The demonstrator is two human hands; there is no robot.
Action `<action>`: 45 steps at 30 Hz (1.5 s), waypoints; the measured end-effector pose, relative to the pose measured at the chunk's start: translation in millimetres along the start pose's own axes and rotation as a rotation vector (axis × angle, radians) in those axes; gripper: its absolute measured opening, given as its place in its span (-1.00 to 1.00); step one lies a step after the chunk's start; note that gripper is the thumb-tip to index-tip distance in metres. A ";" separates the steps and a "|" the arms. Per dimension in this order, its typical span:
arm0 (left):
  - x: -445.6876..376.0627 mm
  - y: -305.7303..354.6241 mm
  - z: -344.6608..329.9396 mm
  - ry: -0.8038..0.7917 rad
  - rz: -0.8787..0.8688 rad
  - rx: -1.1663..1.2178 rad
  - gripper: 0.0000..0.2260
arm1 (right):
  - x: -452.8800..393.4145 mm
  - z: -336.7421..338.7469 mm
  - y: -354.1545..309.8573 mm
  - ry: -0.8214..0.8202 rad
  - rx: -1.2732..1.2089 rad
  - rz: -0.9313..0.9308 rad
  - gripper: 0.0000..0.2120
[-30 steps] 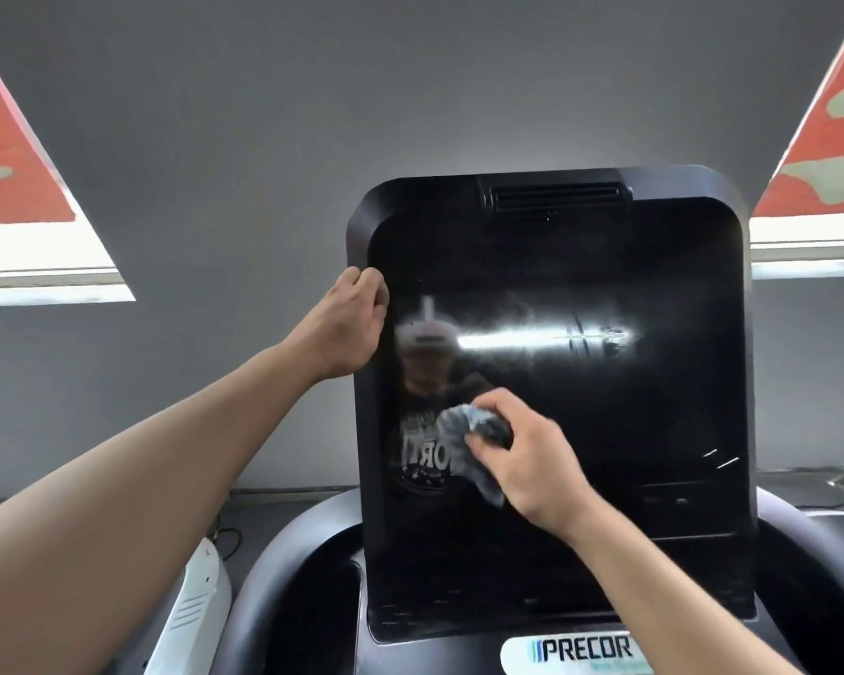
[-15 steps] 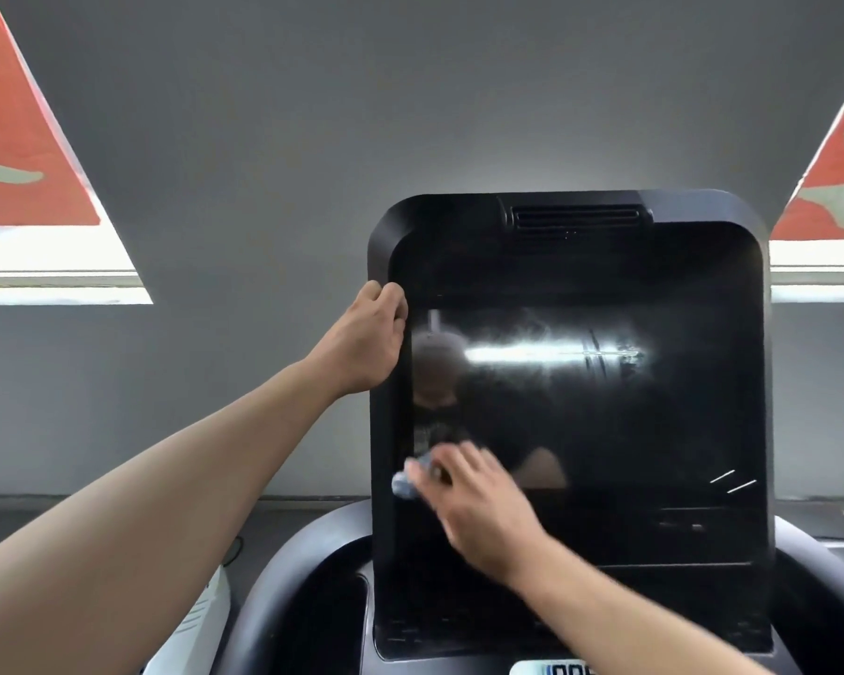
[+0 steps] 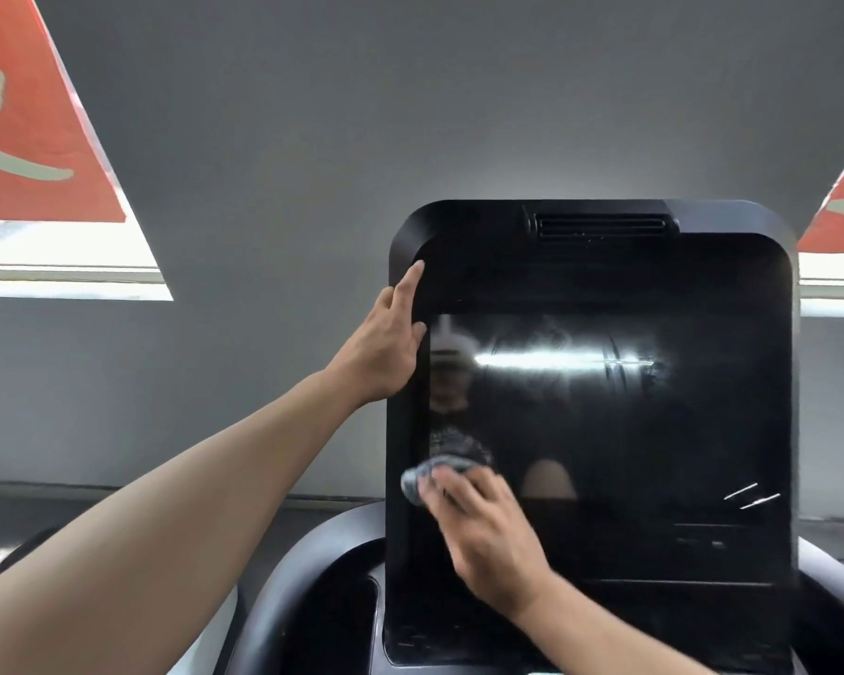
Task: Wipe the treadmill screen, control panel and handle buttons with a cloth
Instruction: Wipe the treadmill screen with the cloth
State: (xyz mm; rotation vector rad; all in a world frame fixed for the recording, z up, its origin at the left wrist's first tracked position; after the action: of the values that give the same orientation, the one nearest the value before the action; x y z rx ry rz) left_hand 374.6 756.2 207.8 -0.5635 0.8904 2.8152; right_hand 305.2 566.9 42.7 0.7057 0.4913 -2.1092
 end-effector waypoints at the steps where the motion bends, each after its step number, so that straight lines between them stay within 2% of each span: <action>1: 0.7 0.3 -0.6 0.007 0.001 0.009 -0.32 | 14.8 -2.4 -5.5 -0.038 0.005 0.051 -0.55; 3: 2.0 0.1 -1.7 0.015 0.007 0.021 -0.32 | 15.4 1.1 -4.5 -0.098 0.027 0.164 -0.58; 6: 1.2 -1.3 -2.9 0.025 0.011 0.003 -0.32 | -47.2 21.4 18.1 -0.091 0.092 0.218 -0.59; 10: -0.8 -2.6 -4.0 0.019 0.004 -0.011 -0.32 | -162.1 62.3 63.6 0.023 0.184 0.101 -0.62; 14: -1.0 -1.2 -3.9 0.017 0.001 -0.020 -0.31 | -200.6 87.8 94.0 0.127 0.205 -0.053 -0.65; 17: -0.9 -0.8 -5.7 0.014 0.008 -0.020 -0.32 | -170.7 71.0 78.3 0.192 0.213 -0.118 -0.64; 22: -1.7 -2.6 -6.1 -0.004 0.011 -0.023 -0.32 | -34.8 14.8 18.6 0.085 0.118 0.040 -0.64; 25: -1.5 -1.8 -5.5 -0.006 0.013 -0.024 -0.32 | 30.4 -4.2 5.7 -0.007 0.105 0.081 -0.62; 29: -1.2 -0.6 -6.4 -0.002 0.021 -0.026 -0.32 | 59.8 -4.8 9.3 -0.066 0.124 0.123 -0.65; 32: 0.2 0.0 -6.6 0.009 0.030 -0.027 -0.32 | 47.0 12.2 6.1 0.005 0.063 0.096 -0.73; 34: 0.4 -0.5 -6.3 0.021 0.027 -0.026 -0.32 | 16.0 42.0 11.0 0.132 -0.019 0.019 -0.70; 36: -0.3 -0.9 -5.9 0.024 0.033 -0.020 -0.32 | -18.4 87.9 43.0 0.314 -0.054 -0.135 -0.68; 40: -0.9 1.3 -7.9 0.012 0.057 -0.018 -0.32 | -29.7 177.9 180.9 0.651 -0.028 -0.761 -0.69; 42: -1.2 1.2 -8.5 0.020 0.055 -0.022 -0.32 | -22.5 193.0 235.7 0.647 -0.008 -1.003 -0.68; 45: -2.4 0.8 -9.0 0.018 0.054 -0.025 -0.32 | -34.8 176.0 263.8 0.562 0.047 -1.093 -0.63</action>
State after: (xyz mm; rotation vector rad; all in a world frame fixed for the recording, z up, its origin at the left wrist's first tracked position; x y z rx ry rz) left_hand 379.4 750.4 202.4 -0.5771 0.8881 2.8780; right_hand 482.7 337.0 174.8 1.2525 1.3756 -2.8895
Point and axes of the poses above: each hand's wrist, its own x-axis away from the middle knuckle, its own z-axis out of the back of the hand, y = z × x, the point moved 4 cm from there along -x, towards the middle knuckle, and after that the axes turned 6 degrees about -z, right-handed, at the moved point
